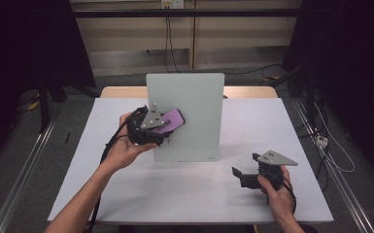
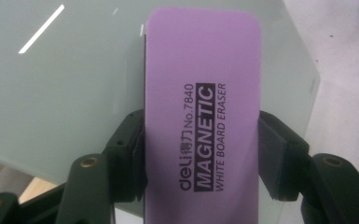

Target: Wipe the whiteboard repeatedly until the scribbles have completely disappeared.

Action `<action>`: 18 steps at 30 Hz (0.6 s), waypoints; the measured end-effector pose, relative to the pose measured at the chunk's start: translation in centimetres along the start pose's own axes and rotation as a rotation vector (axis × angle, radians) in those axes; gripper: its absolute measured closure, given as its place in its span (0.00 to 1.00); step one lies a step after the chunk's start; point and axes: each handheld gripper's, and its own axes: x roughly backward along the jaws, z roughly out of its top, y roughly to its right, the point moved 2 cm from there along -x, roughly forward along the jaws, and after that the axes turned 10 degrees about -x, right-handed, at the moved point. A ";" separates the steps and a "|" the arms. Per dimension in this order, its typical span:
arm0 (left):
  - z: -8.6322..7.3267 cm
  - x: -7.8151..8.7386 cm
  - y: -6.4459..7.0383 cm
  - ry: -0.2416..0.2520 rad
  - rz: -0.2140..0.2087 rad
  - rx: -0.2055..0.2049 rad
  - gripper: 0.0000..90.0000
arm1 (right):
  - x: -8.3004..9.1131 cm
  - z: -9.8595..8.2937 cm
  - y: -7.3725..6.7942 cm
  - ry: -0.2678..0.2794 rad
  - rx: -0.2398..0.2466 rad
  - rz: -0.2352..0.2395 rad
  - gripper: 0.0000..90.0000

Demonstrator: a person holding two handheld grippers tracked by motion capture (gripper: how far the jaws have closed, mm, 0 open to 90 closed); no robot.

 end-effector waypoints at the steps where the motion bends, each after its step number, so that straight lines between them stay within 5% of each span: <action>1: -0.1 -0.2 0.3 -0.001 -0.007 0.003 0.46 | 0.0 0.0 0.0 0.000 0.002 0.000 0.07; 9: -0.4 -0.4 0.6 -0.015 -0.036 0.008 0.46 | 0.0 0.0 0.0 0.001 -0.003 0.002 0.07; 18: 0.1 1.2 -1.4 -0.006 0.017 0.020 0.46 | 0.0 0.0 0.1 0.002 0.004 0.002 0.07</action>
